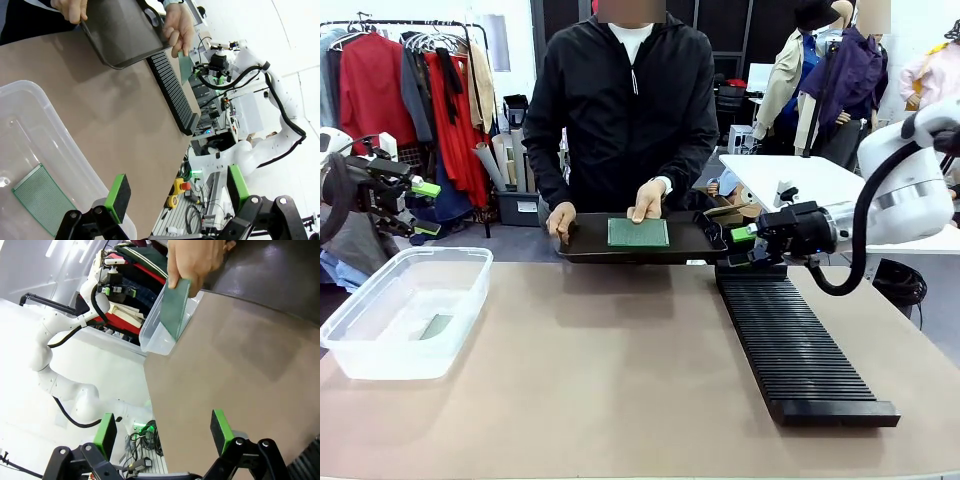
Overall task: Sort PCBs into racks and boxes based on the side picked up.
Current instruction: Pick up the Blank PCB handed by the Human, then if the short side of the Blank PCB is picked up, insert it into the PCB Rack ; if the long side is picked up, place it in the Organizing box.
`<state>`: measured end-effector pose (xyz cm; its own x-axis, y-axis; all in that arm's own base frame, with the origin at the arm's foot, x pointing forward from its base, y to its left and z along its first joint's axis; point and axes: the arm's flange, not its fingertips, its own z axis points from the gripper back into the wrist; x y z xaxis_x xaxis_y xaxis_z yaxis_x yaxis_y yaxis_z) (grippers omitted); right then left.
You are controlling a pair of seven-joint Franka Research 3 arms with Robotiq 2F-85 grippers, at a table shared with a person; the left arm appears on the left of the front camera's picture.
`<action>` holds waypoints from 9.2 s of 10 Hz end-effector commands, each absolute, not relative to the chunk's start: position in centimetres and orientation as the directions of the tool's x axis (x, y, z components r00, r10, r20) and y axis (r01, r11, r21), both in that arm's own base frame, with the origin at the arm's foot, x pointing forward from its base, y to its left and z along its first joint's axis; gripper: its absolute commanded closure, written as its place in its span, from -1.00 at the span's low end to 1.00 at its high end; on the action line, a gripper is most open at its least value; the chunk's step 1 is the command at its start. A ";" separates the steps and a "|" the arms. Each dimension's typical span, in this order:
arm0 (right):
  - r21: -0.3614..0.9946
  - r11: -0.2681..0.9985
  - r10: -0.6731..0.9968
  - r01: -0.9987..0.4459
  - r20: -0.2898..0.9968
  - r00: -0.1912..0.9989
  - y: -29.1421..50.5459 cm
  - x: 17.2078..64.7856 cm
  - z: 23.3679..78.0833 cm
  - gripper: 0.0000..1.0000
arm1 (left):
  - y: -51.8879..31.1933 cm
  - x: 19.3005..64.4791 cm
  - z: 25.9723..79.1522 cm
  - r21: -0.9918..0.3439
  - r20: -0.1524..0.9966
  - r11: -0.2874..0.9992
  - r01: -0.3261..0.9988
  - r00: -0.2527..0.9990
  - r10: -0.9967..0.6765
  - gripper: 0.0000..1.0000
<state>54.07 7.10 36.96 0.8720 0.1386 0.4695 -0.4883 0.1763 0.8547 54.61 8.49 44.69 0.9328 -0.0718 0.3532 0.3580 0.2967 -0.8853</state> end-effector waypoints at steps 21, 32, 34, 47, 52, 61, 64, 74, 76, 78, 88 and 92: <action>0.860 0.057 -0.020 -0.507 0.508 0.861 18.1 63.1 33.5 -1.00 | 8.5 54.6 44.9 -0.885 0.353 0.298 0.357 0.933 -0.070 -1.00; 0.844 0.024 -0.034 -0.536 0.537 0.843 18.3 63.3 33.5 1.00 | 8.5 54.6 44.9 -0.885 0.353 0.298 0.357 0.933 -0.070 -1.00; 0.845 0.026 -0.034 -0.533 0.534 0.845 18.5 63.3 33.5 1.00 | 8.5 54.6 44.9 -0.885 0.353 0.298 0.357 0.933 -0.070 -1.00; 0.856 0.051 -0.002 -0.514 0.515 0.857 17.8 62.8 33.3 1.00 | 8.5 54.6 44.9 -0.885 0.353 0.298 0.357 0.933 -0.070 -1.00; 0.856 0.051 -0.002 -0.514 0.515 0.857 17.8 62.8 33.3 1.00 | 8.5 54.6 44.9 -0.885 0.353 0.298 0.357 0.933 -0.070 -1.00; 0.858 0.049 -0.001 -0.512 0.512 0.859 17.6 62.8 33.2 1.00 | 8.5 54.6 44.9 -0.885 0.353 0.298 0.357 0.933 -0.070 -1.00; 0.803 0.031 -0.014 -0.595 0.596 0.803 14.0 63.4 35.8 1.00 | 8.5 54.6 44.9 -0.885 0.353 0.298 0.357 0.933 -0.070 -1.00; 0.650 0.079 0.046 -0.755 0.755 0.654 -1.8 65.3 39.5 1.00 | 8.5 54.6 44.9 -0.885 0.353 0.298 0.357 0.933 -0.070 -1.00; 0.622 0.064 0.080 -0.780 0.776 0.625 -4.0 65.1 39.1 1.00 | 8.5 54.6 44.9 -0.885 0.353 0.298 0.357 0.933 -0.070 -1.00; 0.595 0.086 0.085 -0.799 0.795 0.601 -6.3 65.0 38.5 1.00 | 8.5 54.6 44.9 -0.885 0.353 0.298 0.357 0.933 -0.070 -1.00; 0.424 0.068 0.101 -0.903 0.898 0.429 -10.1 61.1 31.3 1.00 | 8.5 54.6 44.9 -0.885 0.353 0.298 0.357 0.933 -0.070 -1.00; 0.455 0.075 0.096 -0.887 0.882 0.461 -10.7 60.7 28.6 1.00 | 8.5 54.6 44.9 -0.885 0.353 0.298 0.357 0.933 -0.070 -1.00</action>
